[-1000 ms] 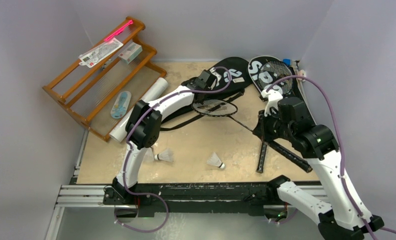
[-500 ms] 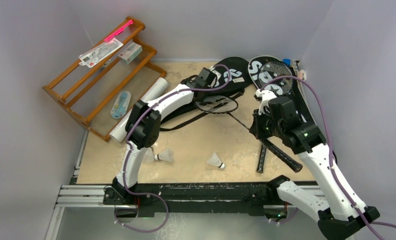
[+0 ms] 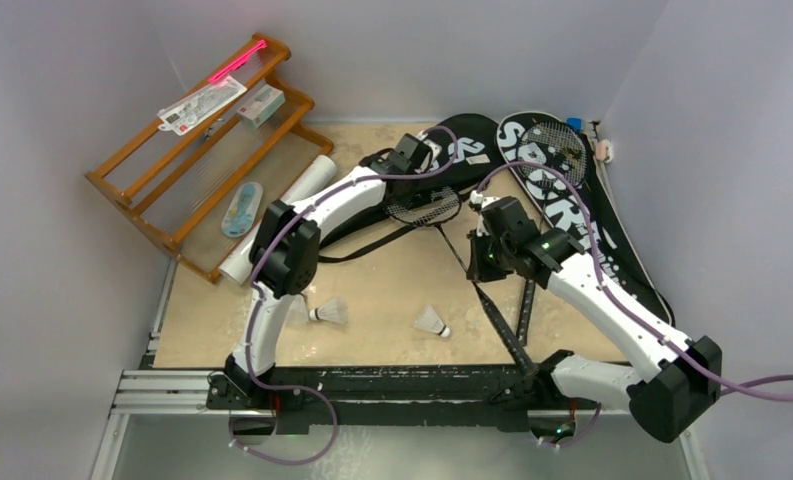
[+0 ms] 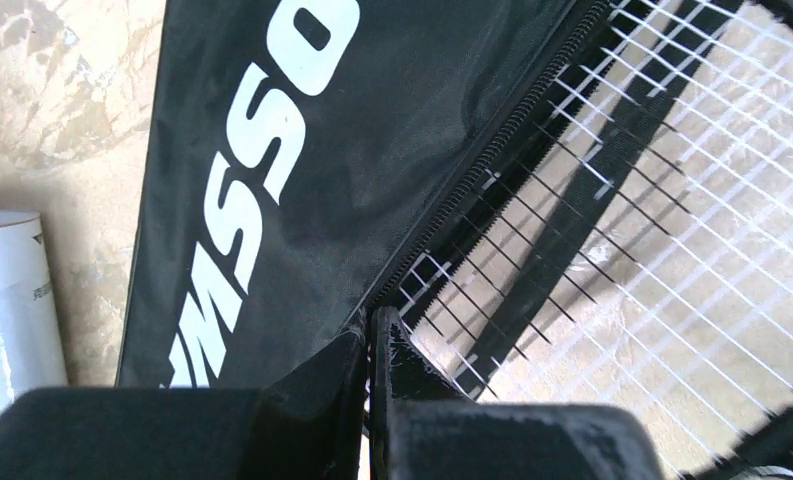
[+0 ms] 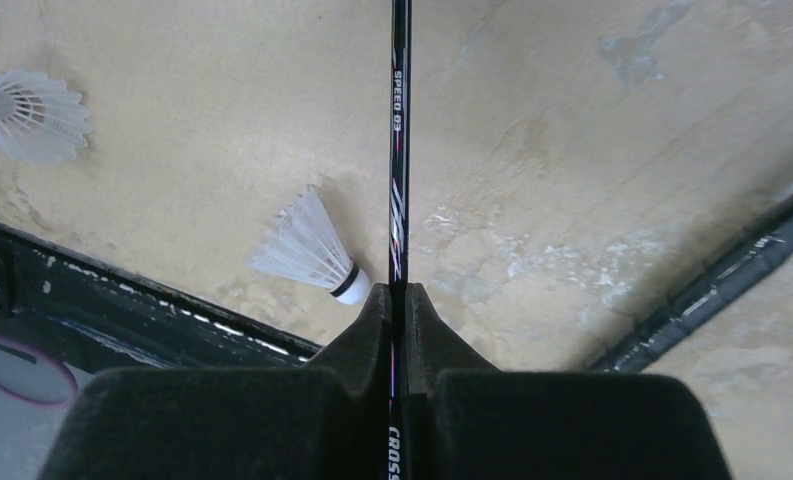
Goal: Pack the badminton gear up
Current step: Place the racket in the racket bag.
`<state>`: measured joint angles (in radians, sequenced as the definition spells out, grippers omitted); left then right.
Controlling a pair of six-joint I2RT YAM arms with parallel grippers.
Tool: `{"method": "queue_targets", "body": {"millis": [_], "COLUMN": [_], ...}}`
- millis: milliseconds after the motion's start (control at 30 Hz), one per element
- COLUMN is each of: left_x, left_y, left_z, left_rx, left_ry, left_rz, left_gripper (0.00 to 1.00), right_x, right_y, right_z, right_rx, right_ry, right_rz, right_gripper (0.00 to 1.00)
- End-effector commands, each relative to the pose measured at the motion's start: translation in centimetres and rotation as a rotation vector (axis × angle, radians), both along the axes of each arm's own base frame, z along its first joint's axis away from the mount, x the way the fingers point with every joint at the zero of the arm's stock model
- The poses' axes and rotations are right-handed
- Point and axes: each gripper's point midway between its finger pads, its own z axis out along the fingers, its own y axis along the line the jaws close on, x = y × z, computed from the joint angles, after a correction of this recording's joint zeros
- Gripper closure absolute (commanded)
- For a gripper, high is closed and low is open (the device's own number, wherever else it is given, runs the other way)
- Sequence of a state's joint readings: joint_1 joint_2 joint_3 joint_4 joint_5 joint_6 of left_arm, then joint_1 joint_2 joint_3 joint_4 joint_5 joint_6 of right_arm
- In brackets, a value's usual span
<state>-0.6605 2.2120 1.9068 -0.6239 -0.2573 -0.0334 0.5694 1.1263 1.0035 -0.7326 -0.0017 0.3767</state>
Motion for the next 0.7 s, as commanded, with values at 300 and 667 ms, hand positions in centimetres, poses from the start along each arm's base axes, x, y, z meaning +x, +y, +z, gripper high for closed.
{"method": "queue_targets", "body": {"millis": [300,667], "left_x": [-4.1,-6.6], "left_y": [1.0,8.1], "left_z": [8.2,3.5], "left_rx": [-0.291,-0.03], "left_ry": [-0.12,-0.148], "left_rz": [0.049,0.15], "left_gripper": [0.53,0.33], "right_x": [1.3,1.1], "right_y": [3.2,2.5], "right_z": [-0.6,0.7], "right_rx": [0.16,0.16], "right_ry": [-0.022,-0.057], "right_rz": [-0.023,-0.036], "right_gripper": [1.0,1.0]}}
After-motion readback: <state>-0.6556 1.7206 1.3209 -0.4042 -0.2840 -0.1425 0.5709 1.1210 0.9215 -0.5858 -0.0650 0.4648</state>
